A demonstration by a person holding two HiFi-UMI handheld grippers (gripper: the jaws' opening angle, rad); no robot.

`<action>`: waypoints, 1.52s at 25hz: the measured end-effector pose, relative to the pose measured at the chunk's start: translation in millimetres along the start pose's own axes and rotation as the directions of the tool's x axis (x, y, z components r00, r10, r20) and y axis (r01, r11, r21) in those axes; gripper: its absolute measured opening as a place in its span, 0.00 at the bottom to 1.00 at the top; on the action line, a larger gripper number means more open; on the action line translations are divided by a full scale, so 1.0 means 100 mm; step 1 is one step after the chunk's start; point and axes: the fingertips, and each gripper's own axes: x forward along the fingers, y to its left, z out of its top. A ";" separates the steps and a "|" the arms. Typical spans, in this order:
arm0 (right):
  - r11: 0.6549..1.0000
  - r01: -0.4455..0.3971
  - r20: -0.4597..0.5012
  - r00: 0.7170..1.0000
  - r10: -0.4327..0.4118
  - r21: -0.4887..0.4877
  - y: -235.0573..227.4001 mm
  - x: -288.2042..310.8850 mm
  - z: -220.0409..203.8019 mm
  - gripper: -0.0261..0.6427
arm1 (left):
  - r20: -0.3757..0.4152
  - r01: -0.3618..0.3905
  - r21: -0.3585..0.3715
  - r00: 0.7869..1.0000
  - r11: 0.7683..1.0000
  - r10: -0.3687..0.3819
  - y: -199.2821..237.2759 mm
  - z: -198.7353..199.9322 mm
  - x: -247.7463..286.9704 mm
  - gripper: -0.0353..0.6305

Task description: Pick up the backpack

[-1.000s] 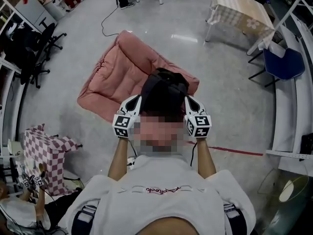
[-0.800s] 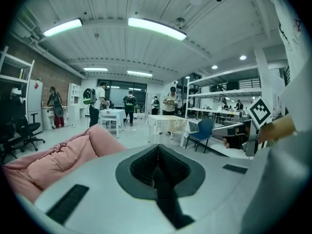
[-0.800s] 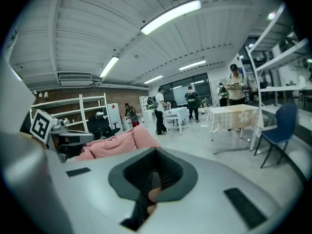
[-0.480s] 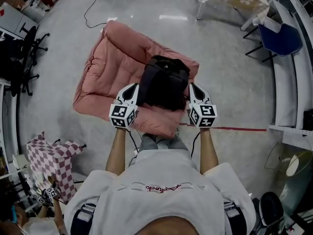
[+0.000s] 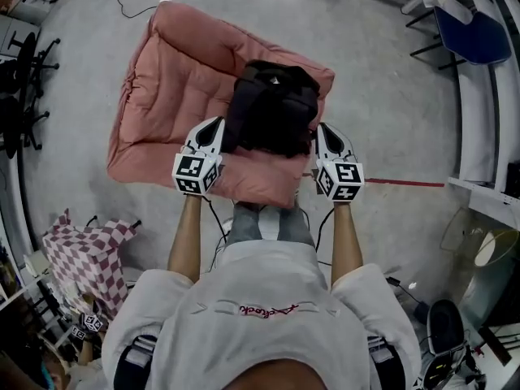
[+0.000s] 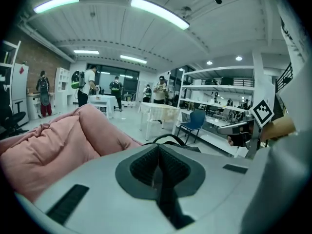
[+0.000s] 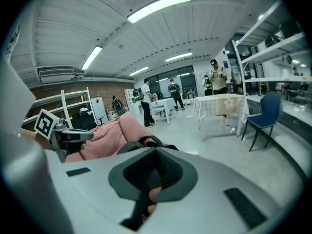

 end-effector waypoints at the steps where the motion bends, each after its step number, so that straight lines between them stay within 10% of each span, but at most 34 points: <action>1: 1.000 0.001 -0.010 1.000 -0.001 -0.001 -0.01 0.04 -0.07 0.07 | -0.004 0.000 -0.005 1.000 1.000 0.000 0.02 -0.05 0.03 0.07; 22: 0.998 -0.064 -0.131 0.989 0.066 0.022 -0.03 0.50 -1.16 0.07 | -0.061 0.013 -0.056 0.998 0.998 -0.017 0.29 -0.97 0.54 0.08; 30: 0.993 -0.118 -0.121 0.986 0.117 -0.004 -0.09 0.71 -1.28 0.39 | -0.084 0.090 0.035 0.993 0.995 -0.087 0.26 -1.12 0.76 0.45; 38: 0.979 -0.195 -0.153 0.971 0.184 -0.059 -0.10 0.95 -1.37 0.47 | -0.082 0.180 0.011 0.980 0.984 -0.179 0.28 -1.16 1.05 0.59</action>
